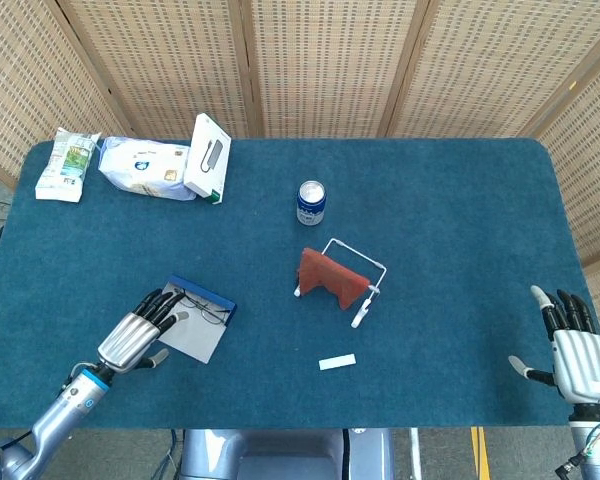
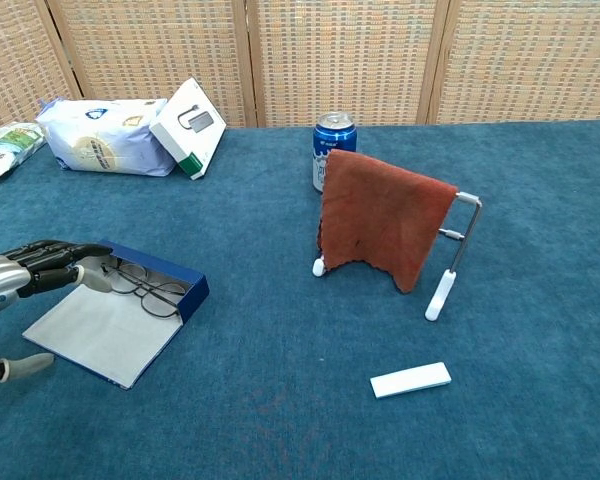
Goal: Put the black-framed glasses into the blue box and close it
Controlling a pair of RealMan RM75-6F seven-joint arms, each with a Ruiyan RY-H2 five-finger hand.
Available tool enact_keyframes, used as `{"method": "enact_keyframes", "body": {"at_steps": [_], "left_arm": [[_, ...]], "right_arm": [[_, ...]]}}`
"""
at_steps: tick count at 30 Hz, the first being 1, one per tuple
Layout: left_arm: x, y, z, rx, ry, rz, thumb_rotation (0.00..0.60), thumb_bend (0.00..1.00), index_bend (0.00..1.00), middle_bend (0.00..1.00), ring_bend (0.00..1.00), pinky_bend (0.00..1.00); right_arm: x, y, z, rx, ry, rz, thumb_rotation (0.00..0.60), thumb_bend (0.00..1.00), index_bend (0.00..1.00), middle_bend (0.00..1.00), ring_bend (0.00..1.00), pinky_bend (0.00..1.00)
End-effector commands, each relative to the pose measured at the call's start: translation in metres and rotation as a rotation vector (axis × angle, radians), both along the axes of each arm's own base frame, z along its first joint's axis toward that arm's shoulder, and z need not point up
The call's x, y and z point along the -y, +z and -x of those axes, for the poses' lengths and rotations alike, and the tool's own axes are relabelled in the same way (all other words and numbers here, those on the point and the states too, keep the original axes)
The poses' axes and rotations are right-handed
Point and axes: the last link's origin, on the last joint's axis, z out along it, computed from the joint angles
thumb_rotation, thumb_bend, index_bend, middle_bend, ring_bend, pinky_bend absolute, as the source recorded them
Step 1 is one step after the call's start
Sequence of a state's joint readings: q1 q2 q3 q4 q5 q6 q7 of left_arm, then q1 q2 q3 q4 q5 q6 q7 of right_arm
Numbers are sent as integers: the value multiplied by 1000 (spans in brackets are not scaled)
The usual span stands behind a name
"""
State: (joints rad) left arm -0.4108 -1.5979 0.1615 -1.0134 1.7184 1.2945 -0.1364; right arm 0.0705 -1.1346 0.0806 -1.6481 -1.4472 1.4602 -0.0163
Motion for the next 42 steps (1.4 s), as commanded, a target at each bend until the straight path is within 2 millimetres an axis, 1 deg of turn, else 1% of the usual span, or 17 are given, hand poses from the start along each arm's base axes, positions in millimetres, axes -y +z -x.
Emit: {"method": "enact_keyframes", "body": {"at_steps": [1, 6, 15, 28, 35, 42], "left_arm": [[3, -1, 1, 6, 2, -2, 600, 320, 194, 0, 0, 0], [7, -4, 7, 21, 3, -34, 600, 306, 195, 0, 0, 0], [-2, -8, 9, 30, -2, -54, 600, 310, 203, 0, 0, 0], [-4, -12, 11, 17, -15, -42, 600, 310, 203, 0, 0, 0], [-9, -15, 12, 1, -14, -48, 600, 310, 206, 0, 0, 0], [-10, -19, 11, -6, -22, -41, 600, 329, 249, 0, 0, 0]], "right_arm": [[0, 0, 0, 0, 0, 0, 600, 130, 0, 161, 0, 0], [0, 0, 0, 1, 0, -1, 600, 130, 0, 161, 0, 0], [0, 0, 0, 3, 0, -2, 600, 128, 0, 161, 0, 0], [0, 0, 0, 4, -1, -2, 600, 128, 0, 161, 0, 0], [0, 0, 0, 5, -1, -2, 600, 129, 0, 161, 0, 0], [0, 0, 0, 6, -2, -3, 600, 131, 0, 161, 0, 0]]}}
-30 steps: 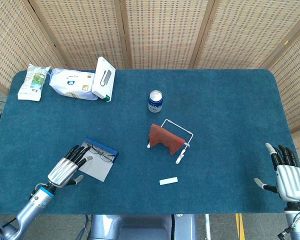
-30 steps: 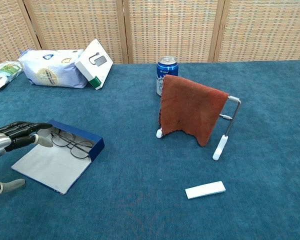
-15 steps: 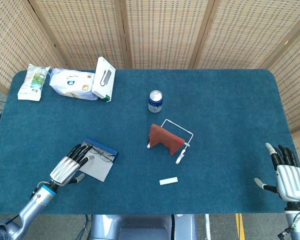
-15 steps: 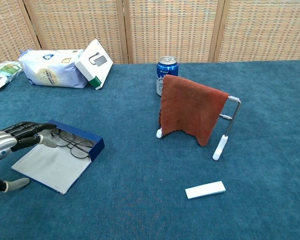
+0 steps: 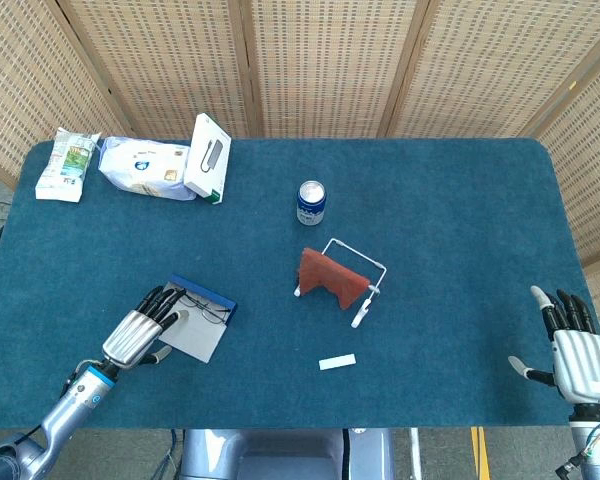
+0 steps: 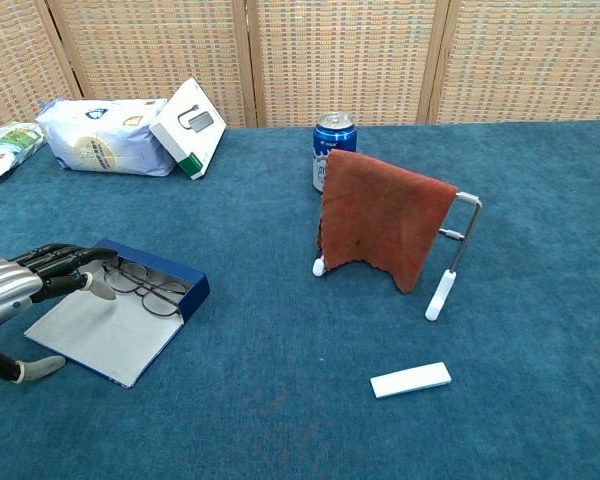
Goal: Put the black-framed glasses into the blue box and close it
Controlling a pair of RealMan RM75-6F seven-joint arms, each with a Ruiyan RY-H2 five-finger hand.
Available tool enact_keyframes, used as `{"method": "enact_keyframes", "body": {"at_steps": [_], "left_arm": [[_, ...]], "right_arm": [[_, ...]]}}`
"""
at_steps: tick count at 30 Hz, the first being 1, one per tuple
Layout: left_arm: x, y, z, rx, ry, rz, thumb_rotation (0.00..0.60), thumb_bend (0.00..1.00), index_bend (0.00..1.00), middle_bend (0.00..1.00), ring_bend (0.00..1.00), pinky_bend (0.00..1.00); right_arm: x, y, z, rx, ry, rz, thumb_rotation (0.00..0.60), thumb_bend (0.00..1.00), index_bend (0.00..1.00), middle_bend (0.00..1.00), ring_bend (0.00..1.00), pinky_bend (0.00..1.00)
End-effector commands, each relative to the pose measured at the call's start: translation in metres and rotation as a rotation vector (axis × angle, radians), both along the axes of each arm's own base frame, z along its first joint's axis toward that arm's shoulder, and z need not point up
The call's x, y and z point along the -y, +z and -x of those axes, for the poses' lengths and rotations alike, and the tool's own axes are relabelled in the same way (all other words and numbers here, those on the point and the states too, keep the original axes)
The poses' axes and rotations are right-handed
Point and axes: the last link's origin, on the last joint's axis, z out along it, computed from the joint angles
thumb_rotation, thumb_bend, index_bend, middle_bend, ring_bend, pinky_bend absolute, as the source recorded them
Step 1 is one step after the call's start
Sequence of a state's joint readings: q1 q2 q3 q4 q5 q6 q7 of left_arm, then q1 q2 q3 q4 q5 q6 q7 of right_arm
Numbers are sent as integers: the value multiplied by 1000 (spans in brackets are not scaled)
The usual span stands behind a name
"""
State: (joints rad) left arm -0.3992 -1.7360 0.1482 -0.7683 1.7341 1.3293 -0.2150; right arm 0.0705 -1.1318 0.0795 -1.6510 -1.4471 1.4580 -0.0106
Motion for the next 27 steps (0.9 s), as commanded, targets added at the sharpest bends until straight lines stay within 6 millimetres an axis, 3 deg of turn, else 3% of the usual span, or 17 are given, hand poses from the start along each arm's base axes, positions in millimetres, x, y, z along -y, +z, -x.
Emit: {"method": "enact_keyframes", "body": {"at_steps": [1, 7, 27], "left_arm": [[0, 0, 0, 0, -2, 3, 600, 345, 260, 0, 0, 0], [-1, 1, 1, -6, -5, 3, 600, 435, 299, 0, 0, 0], [-26, 5, -7, 17, 12, -22, 600, 443, 330, 0, 0, 0]], "right_arm": [[0, 0, 0, 0, -1, 0, 600, 131, 0, 161, 0, 0], [-1, 0, 0, 2, 0, 0, 600, 130, 0, 161, 0, 0], [-1, 0, 1, 2, 0, 0, 600, 131, 0, 161, 0, 0]]}}
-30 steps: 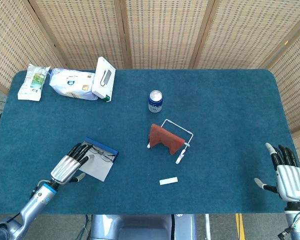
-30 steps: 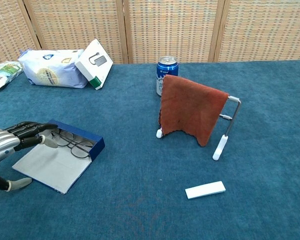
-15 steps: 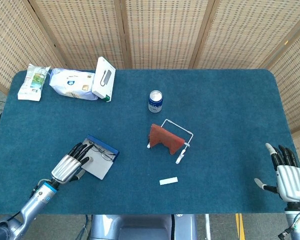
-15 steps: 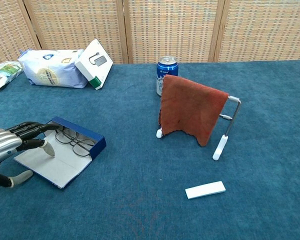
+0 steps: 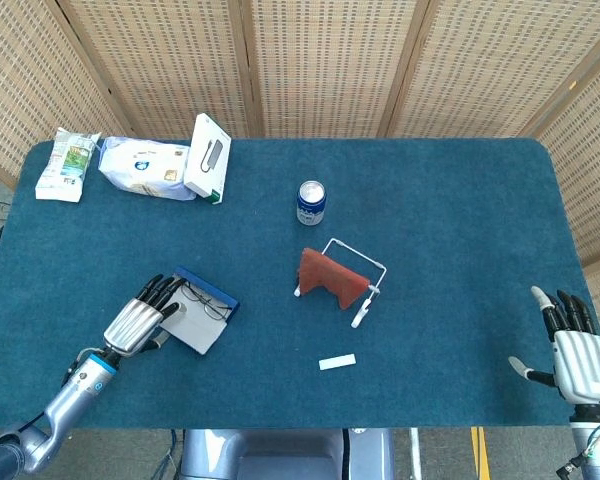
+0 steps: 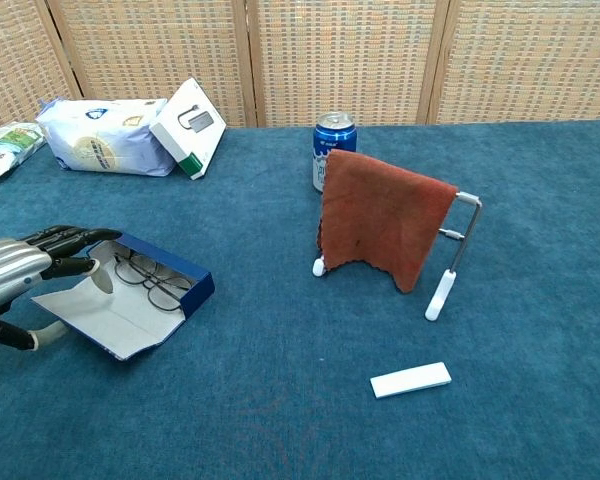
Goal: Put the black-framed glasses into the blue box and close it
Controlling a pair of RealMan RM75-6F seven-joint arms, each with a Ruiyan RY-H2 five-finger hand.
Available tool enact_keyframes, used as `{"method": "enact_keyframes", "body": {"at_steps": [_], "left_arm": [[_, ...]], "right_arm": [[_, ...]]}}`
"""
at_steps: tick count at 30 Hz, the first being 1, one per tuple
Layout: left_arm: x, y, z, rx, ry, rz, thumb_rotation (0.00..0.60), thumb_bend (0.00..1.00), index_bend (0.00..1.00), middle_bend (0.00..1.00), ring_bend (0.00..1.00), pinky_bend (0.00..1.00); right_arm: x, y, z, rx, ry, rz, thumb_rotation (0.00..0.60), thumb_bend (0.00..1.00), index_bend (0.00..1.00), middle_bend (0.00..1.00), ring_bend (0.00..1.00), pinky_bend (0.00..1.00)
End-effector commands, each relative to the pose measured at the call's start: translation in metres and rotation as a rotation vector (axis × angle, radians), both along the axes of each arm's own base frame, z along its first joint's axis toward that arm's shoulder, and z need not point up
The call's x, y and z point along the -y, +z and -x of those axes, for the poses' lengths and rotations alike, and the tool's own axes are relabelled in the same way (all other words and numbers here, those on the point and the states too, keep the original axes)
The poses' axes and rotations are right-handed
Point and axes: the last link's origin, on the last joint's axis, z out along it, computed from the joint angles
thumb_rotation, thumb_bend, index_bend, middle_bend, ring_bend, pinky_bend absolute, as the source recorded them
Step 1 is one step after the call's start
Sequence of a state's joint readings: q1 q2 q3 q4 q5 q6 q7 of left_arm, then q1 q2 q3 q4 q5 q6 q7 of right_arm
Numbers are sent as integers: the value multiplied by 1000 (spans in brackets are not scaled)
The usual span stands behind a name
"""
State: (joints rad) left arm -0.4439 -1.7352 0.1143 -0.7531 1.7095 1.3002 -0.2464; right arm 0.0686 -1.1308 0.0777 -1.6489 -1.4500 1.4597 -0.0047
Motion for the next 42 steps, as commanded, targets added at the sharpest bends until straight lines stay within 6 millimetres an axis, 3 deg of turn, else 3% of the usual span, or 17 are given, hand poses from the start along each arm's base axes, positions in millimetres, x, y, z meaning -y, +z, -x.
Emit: {"method": "enact_keyframes", "body": {"at_steps": [1, 9, 22, 29, 36, 42], "left_arm": [[-5, 0, -2, 2, 4, 1, 600, 443, 333, 0, 0, 0], [-11, -1, -8, 22, 12, 14, 600, 462, 402, 0, 0, 0], [-3, 3, -8, 68, 31, 34, 600, 471, 670, 0, 0, 0], [0, 8, -6, 62, 32, 28, 600, 473, 720, 0, 0, 0], [10, 24, 2, 38, 33, 34, 600, 473, 724, 0, 0, 0], [21, 53, 5, 32, 38, 42, 600, 473, 736, 0, 0, 0]], "right_arm": [[0, 0, 0, 0, 0, 0, 600, 131, 0, 161, 0, 0], [0, 0, 0, 0, 0, 0, 600, 129, 0, 161, 0, 0], [0, 0, 0, 1, 0, 0, 600, 129, 0, 162, 0, 0], [0, 0, 0, 0, 0, 0, 600, 130, 0, 162, 0, 0], [0, 0, 0, 3, -1, -1, 600, 129, 0, 162, 0, 0], [0, 0, 0, 2, 0, -1, 600, 130, 0, 162, 0, 0]]}}
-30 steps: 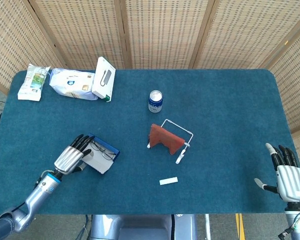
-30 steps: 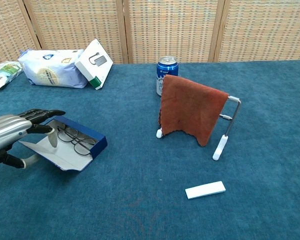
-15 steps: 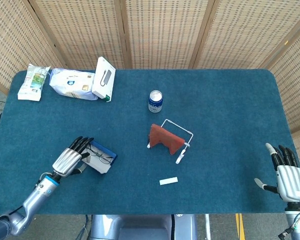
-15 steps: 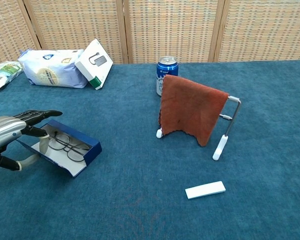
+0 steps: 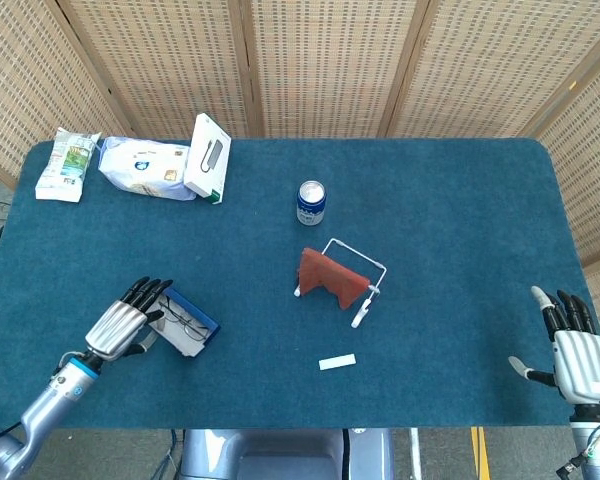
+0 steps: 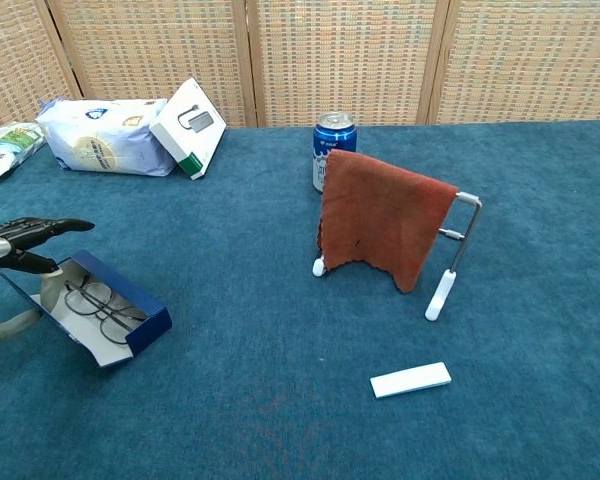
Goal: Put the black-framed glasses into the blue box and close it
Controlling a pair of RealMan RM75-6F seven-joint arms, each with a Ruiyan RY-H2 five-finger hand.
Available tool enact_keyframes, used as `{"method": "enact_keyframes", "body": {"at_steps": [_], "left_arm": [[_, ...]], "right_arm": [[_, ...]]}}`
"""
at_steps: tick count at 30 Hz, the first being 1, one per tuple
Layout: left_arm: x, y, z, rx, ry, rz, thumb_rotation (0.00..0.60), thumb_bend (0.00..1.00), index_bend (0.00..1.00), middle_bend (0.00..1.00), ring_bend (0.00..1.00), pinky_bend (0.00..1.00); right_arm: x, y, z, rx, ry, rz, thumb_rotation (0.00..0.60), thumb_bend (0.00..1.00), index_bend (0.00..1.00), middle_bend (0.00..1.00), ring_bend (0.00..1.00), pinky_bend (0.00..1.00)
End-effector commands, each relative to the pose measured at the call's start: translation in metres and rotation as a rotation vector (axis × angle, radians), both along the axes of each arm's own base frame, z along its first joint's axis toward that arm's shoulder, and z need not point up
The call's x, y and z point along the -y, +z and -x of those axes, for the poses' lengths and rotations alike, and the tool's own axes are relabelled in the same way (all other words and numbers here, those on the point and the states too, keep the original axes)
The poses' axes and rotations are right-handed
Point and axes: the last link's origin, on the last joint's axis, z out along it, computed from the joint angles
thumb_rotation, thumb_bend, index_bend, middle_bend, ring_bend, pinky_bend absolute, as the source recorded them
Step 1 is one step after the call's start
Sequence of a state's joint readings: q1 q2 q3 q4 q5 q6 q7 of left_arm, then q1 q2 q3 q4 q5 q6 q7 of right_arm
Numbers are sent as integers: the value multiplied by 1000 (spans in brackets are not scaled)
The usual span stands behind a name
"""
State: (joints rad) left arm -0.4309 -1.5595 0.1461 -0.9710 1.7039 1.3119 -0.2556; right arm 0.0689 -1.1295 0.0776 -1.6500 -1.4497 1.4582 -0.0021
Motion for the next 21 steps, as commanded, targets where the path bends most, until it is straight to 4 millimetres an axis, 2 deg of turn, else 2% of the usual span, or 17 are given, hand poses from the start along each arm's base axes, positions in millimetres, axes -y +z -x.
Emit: {"method": "enact_keyframes", "body": {"at_steps": [1, 4, 11, 16, 21], "left_arm": [[7, 19, -1, -6, -2, 3, 600, 473, 736, 0, 0, 0], [9, 31, -7, -16, -11, 2, 600, 473, 737, 0, 0, 0], [13, 43, -18, -18, -5, 20, 600, 471, 743, 0, 0, 0], [6, 42, -23, 17, 58, 63, 600, 469, 745, 0, 0, 0], [-4, 31, -28, 24, 108, 117, 600, 468, 745, 0, 0, 0]], "right_arm": [[0, 0, 0, -1, 0, 0, 600, 130, 0, 162, 0, 0], [0, 0, 0, -2, 0, 0, 600, 129, 0, 162, 0, 0], [0, 0, 0, -1, 0, 1, 600, 130, 0, 162, 0, 0], [0, 0, 0, 3, 0, -1, 600, 130, 0, 162, 0, 0], [0, 0, 0, 1, 0, -1, 600, 128, 0, 162, 0, 0]]}}
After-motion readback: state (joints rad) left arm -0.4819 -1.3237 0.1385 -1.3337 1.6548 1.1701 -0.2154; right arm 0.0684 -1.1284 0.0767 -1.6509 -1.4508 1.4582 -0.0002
